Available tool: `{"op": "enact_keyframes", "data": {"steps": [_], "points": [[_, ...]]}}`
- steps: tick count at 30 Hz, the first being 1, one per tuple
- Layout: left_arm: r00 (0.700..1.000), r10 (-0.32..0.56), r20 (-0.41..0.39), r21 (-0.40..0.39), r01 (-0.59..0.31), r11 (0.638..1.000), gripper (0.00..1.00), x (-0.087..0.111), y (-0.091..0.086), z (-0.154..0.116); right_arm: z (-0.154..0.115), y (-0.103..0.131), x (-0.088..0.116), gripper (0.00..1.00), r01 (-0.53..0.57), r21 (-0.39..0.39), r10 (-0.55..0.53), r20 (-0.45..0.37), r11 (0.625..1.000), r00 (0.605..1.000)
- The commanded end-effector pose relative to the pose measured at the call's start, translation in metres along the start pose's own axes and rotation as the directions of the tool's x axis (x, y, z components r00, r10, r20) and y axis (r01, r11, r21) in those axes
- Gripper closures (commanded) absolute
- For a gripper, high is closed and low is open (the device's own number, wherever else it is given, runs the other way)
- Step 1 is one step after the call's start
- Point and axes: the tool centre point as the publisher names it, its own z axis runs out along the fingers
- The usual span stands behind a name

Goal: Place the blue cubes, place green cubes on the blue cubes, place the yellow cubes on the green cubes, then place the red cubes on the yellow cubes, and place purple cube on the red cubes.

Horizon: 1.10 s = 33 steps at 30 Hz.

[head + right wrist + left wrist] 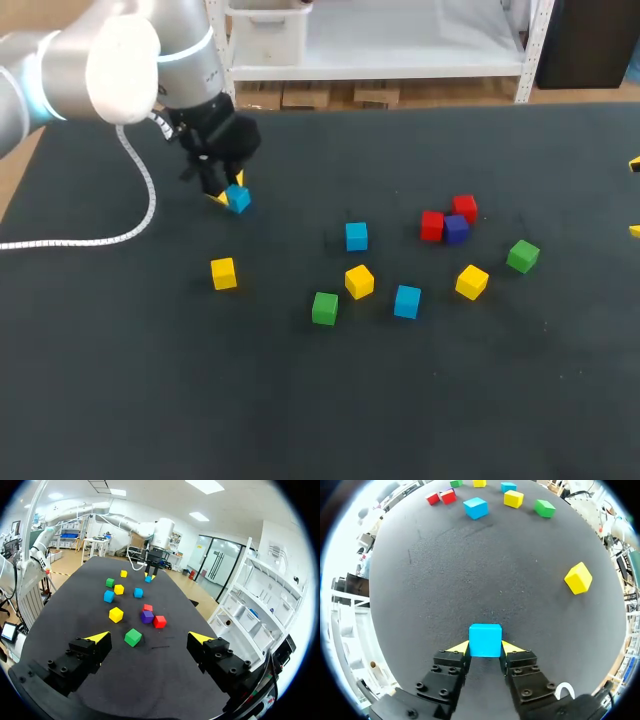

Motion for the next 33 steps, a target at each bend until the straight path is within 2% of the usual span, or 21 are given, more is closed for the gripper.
{"op": "enact_keyframes", "data": {"steps": [1, 5, 10, 17, 20, 24, 28, 33], "points": [[1.0, -0.012, -0.01, -0.023, 0.012, 1.0, 1.0, -0.012, -0.006, -0.007, 0.0, 0.001, 0.0, 0.0, 0.001, 0.002, -0.001, 0.0, 1.0, 1.0], [0.998, -0.067, 0.006, -0.055, 0.068, 0.996, 1.0, -0.038, -0.013, -0.017, 0.0, 0.001, 0.0, 0.0, 0.001, 0.002, -0.001, 0.0, 1.0, 1.0], [0.983, -0.183, 0.008, -0.034, 0.183, 0.983, 1.0, -0.077, -0.019, -0.022, 0.0, 0.001, 0.0, 0.0, 0.001, 0.002, -0.001, 0.0, 1.0, 1.0], [0.919, -0.389, 0.067, -0.046, 0.392, 0.919, 1.0, -0.126, -0.028, -0.015, 0.0, 0.001, 0.0, 0.0, 0.001, 0.002, -0.001, 0.0, 1.0, 1.0], [0.887, -0.456, 0.076, -0.055, 0.461, 0.886, 1.0, -0.136, -0.029, -0.01, 0.0, 0.001, 0.0, 0.0, 0.001, 0.002, -0.001, 0.0, 1.0, 1.0], [0.859, -0.508, 0.062, -0.058, 0.511, 0.858, 1.0, -0.142, -0.03, -0.006, 0.0, 0.001, 0.0, 0.0, 0.001, 0.002, -0.001, 0.0, 1.0, 1.0], [0.847, -0.53, 0.05, -0.066, 0.532, 0.844, 1.0, -0.144, -0.03, -0.005, 0.0, 0.001, 0.0, 0.0, 0.001, 0.002, -0.001, 0.0, 1.0, 1.0], [0.846, -0.531, 0.042, -0.069, 0.532, 0.844, 1.0, -0.149, -0.028, -0.003, 0.0, 0.001, 0.0, 0.0, 0.001, 0.002, -0.001, 0.0, 1.0, 1.0]]}}
